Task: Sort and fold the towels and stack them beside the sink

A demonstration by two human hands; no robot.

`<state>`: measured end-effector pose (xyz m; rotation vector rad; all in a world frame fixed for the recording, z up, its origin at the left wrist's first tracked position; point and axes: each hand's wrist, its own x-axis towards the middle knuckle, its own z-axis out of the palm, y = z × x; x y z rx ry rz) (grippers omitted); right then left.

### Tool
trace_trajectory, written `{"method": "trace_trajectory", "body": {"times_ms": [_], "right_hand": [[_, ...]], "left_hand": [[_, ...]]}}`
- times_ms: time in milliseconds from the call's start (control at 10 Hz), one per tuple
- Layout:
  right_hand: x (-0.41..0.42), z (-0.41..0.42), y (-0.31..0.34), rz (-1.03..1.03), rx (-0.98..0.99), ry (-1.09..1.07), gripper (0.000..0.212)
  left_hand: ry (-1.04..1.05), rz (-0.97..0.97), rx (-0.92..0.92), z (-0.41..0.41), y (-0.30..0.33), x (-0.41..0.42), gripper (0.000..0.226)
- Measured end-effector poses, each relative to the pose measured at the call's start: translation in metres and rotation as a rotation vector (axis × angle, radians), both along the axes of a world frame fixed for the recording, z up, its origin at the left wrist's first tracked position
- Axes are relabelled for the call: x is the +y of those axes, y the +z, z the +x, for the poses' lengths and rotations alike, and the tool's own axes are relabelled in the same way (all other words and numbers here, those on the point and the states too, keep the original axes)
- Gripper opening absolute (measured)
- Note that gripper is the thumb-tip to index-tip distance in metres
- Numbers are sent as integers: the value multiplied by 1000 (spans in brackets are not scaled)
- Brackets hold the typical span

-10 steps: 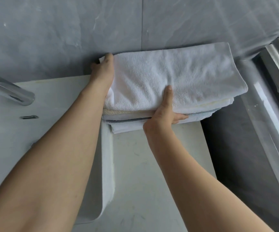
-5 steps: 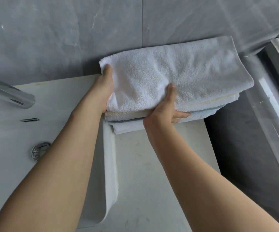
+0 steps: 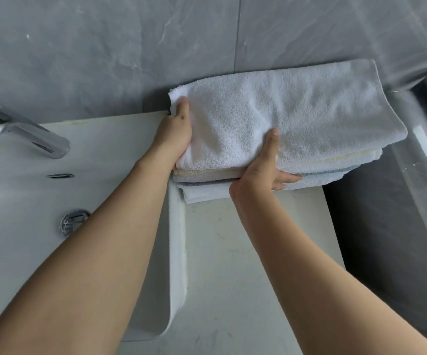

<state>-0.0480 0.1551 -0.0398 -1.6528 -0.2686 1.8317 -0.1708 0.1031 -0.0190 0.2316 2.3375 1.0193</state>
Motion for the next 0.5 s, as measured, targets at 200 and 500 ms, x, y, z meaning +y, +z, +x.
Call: {"method": "trace_trajectory", "body": {"times_ms": [200, 500], "right_hand": [[-1, 19, 11, -21, -16, 108, 123], [-17, 69, 17, 4, 2, 323, 92]], "left_hand": [[59, 54, 61, 9, 5, -16, 59], [254, 259, 126, 49, 5, -52, 73]]}}
